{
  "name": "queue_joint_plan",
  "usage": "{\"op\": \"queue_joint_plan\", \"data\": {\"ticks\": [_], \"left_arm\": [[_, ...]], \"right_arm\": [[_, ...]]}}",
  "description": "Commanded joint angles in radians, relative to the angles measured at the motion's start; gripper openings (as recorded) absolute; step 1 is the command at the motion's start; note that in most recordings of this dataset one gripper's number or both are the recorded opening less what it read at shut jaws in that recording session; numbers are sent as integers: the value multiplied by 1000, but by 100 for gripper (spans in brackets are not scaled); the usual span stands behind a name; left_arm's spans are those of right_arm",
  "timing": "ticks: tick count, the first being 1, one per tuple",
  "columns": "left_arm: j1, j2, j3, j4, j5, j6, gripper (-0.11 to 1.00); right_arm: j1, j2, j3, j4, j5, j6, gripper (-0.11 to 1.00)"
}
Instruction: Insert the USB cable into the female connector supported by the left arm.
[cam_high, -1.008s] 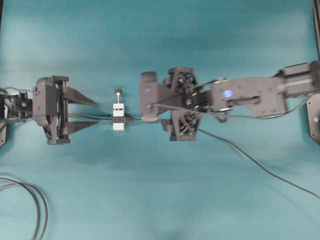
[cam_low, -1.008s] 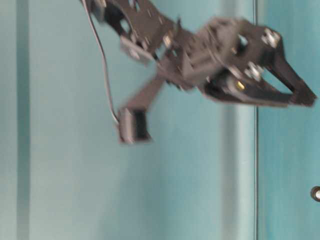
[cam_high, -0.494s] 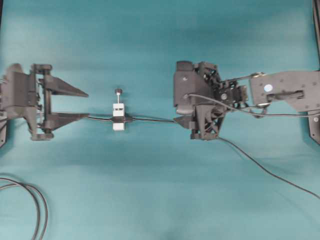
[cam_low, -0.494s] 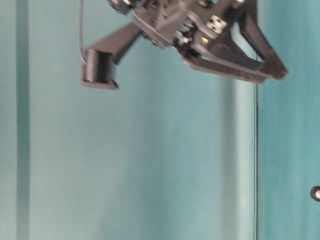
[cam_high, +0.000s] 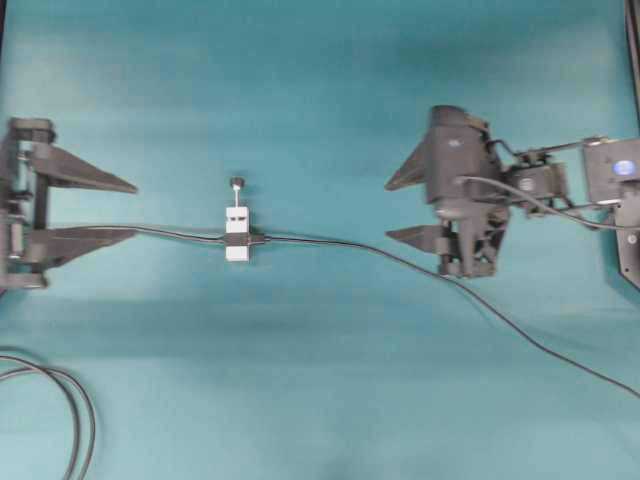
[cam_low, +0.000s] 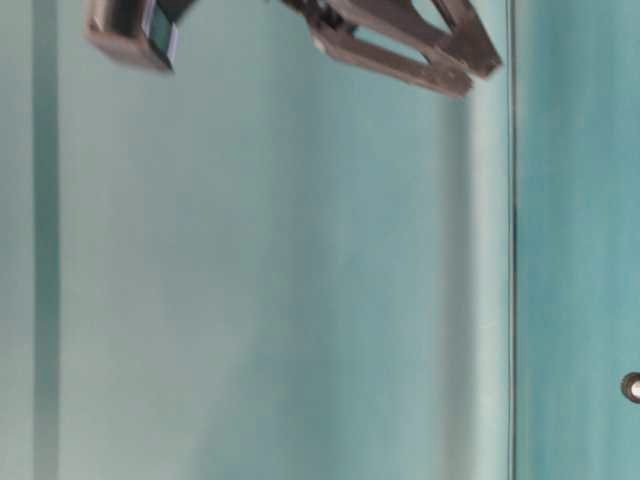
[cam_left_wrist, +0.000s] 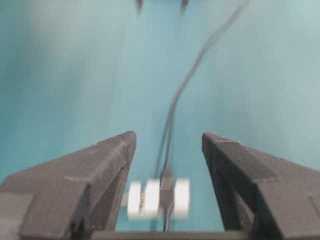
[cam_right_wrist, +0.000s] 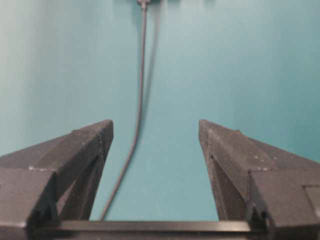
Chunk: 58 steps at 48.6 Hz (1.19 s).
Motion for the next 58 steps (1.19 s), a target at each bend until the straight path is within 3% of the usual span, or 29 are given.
{"op": "queue_joint_plan", "data": {"ticks": [1, 10, 24, 36, 47, 58], "left_arm": [[-17, -49, -9, -2, -32, -18, 64], [-26, -92, 2, -2, -126, -28, 64], [-25, -66, 28, -3, -273, -20, 64], [-26, -69, 51, -2, -440, -23, 64], [-25, -71, 77, -2, -451, -26, 64], [-8, -69, 95, -3, -396, -25, 64]], "right_arm": [[-3, -72, 44, -2, -92, 0, 72], [-14, -173, 179, -2, -230, -2, 72], [-12, -353, 281, -2, -238, 0, 72], [-8, -657, 403, -2, -238, -2, 72], [-6, -934, 482, -2, -239, -8, 72], [-5, -910, 497, -3, -176, -11, 72]]}}
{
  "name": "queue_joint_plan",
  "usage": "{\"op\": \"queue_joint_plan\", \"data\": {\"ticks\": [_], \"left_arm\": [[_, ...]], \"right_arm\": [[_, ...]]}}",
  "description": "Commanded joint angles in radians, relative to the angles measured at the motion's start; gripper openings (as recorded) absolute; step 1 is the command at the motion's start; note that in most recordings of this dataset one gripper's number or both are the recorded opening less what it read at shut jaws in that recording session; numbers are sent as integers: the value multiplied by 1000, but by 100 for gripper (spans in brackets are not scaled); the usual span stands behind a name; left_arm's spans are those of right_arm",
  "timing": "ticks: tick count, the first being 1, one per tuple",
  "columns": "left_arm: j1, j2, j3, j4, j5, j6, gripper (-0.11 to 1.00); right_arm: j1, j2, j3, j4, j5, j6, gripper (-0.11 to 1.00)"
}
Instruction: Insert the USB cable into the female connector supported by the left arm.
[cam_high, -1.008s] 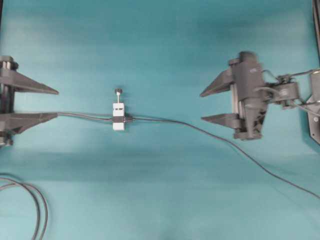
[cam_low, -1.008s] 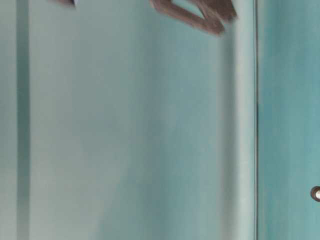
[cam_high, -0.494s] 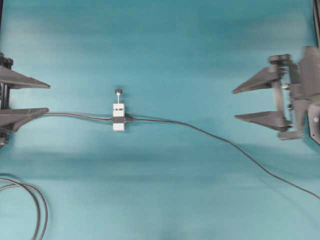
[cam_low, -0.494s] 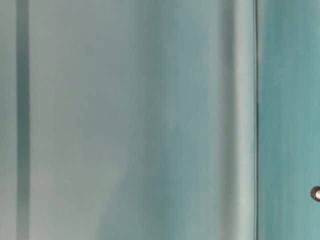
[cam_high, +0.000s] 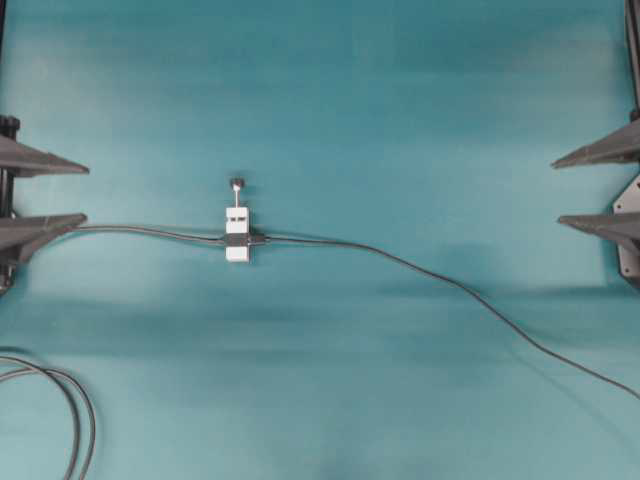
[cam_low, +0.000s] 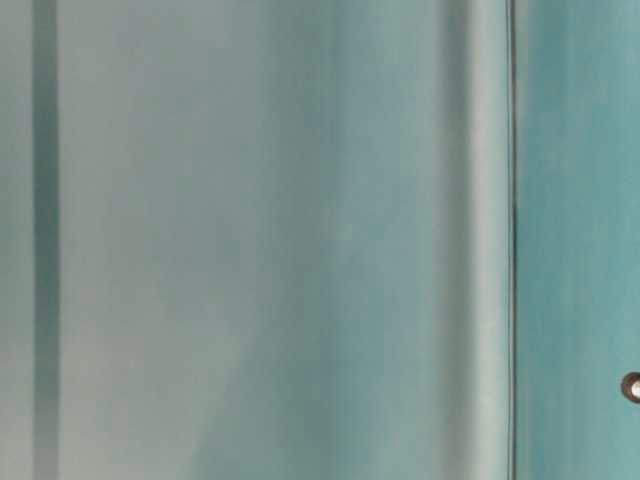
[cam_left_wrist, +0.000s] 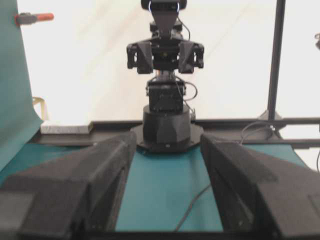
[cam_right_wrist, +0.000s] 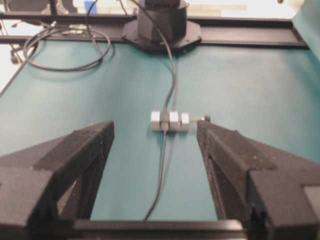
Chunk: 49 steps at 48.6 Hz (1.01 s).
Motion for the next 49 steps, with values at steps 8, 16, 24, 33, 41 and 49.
{"op": "queue_joint_plan", "data": {"ticks": [8, 16, 24, 33, 41, 49], "left_arm": [[18, 5, -41, -2, 146, 2, 64], [18, 3, -46, 0, 212, -2, 64], [17, 3, -41, -2, 216, -5, 64], [18, 3, -38, -2, 218, -8, 64], [18, 3, -38, -2, 222, -8, 64], [18, 3, -37, -2, 222, -8, 64]], "right_arm": [[9, 94, -18, -6, 117, -20, 72], [9, 97, -17, -6, 146, -18, 72], [9, 97, -17, -6, 144, -15, 72], [9, 97, -17, -6, 144, -14, 72], [9, 97, -15, -6, 144, -8, 72], [9, 98, -18, -6, 147, -8, 72]]}}
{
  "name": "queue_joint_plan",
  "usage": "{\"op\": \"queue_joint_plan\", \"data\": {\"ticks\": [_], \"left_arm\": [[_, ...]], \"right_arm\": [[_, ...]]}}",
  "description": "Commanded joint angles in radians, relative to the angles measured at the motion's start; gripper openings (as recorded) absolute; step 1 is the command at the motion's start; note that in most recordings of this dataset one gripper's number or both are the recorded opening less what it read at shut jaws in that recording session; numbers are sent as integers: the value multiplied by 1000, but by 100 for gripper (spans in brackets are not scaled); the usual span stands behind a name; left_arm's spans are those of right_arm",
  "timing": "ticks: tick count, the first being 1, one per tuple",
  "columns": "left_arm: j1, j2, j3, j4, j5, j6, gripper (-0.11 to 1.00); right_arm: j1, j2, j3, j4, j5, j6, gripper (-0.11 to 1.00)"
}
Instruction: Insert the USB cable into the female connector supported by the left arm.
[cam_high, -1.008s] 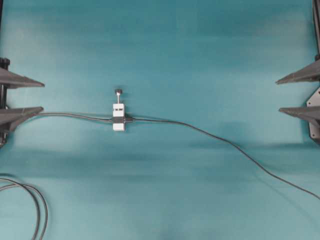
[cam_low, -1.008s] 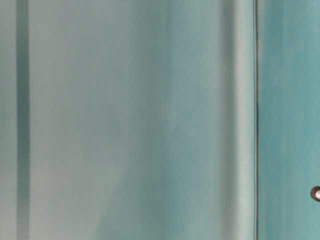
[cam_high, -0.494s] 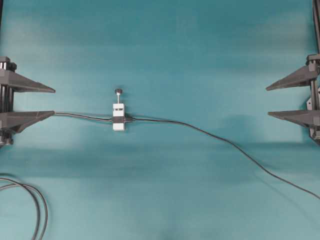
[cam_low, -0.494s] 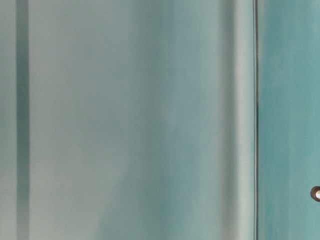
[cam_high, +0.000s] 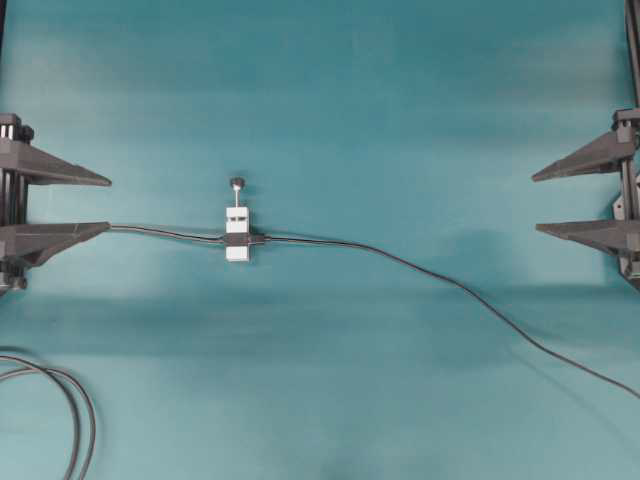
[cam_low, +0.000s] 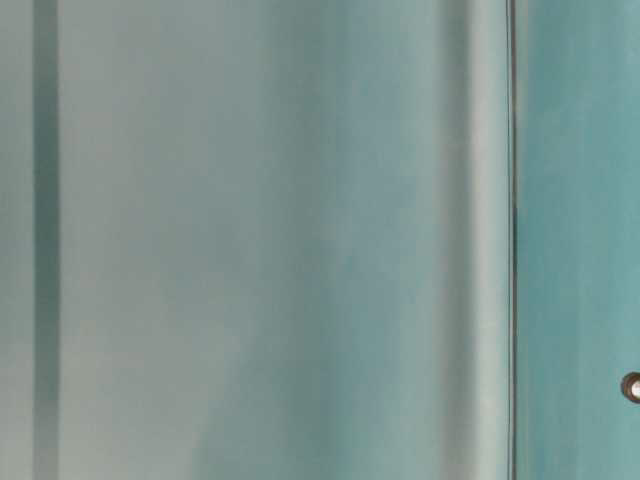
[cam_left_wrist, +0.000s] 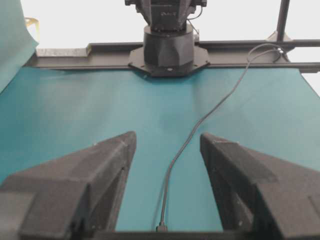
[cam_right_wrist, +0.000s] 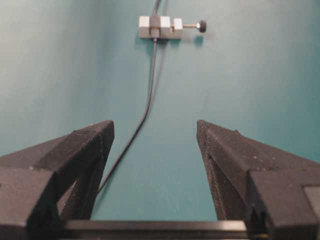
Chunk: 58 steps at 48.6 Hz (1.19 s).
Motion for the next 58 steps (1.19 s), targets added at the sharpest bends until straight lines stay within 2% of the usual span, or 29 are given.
{"op": "queue_joint_plan", "data": {"ticks": [1, 11, 21, 43, 58], "left_arm": [[3, 5, -17, -2, -3, -8, 64], [0, 5, -5, 0, 18, -11, 64], [-5, 5, -3, 0, 110, -5, 64], [-31, 5, -6, 3, 293, 5, 64], [-31, 5, 2, 6, 299, 11, 64]], "right_arm": [[0, 12, -23, -3, -2, 2, 72], [0, 12, -18, -3, 60, 0, 72], [0, 12, -20, -3, 130, 2, 72], [0, 12, -18, -3, 129, 5, 72], [0, 12, -18, -3, 129, 5, 72]]}}
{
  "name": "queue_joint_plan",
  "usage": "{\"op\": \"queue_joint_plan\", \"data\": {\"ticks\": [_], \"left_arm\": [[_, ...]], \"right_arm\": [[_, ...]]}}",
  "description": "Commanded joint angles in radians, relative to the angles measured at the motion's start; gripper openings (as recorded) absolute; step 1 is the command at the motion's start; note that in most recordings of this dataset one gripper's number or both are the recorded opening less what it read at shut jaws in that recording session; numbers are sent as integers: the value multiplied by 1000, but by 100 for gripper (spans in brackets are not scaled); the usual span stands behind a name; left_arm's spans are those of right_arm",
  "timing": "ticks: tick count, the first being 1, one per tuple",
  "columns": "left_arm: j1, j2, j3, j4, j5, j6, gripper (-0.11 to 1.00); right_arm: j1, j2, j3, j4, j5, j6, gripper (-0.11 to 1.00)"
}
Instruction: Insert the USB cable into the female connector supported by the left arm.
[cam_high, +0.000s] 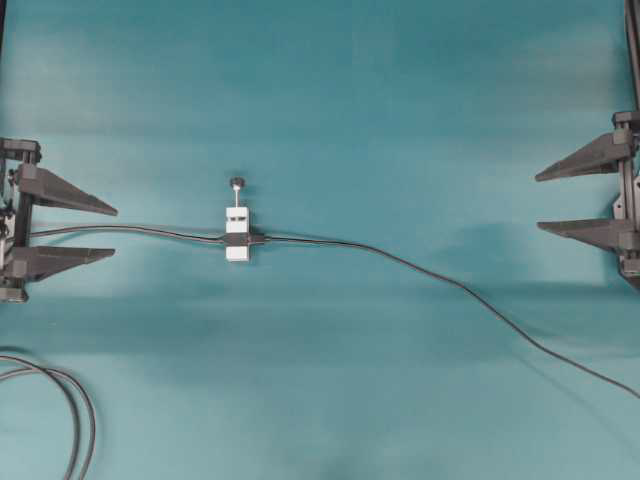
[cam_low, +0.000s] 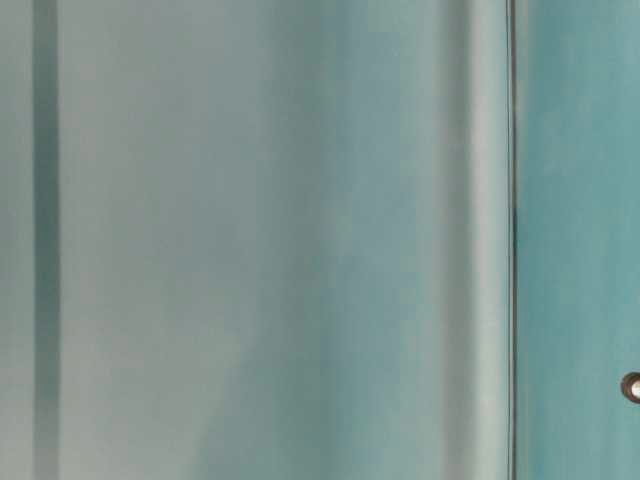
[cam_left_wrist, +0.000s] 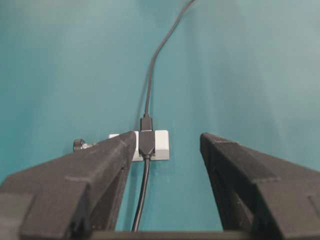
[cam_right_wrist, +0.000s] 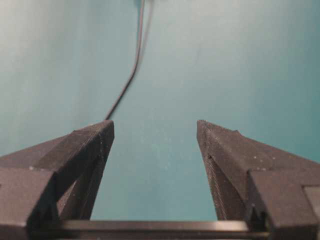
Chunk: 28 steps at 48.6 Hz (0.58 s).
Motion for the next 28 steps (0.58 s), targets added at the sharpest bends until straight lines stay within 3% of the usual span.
{"op": "queue_joint_plan", "data": {"ticks": [1, 28], "left_arm": [[-3, 5, -11, 3, -5, 8, 64], [-3, 5, 11, 3, -67, 5, 64]], "right_arm": [[-2, 12, -17, -3, -5, 2, 72], [0, 14, -15, -3, -5, 2, 72]]}}
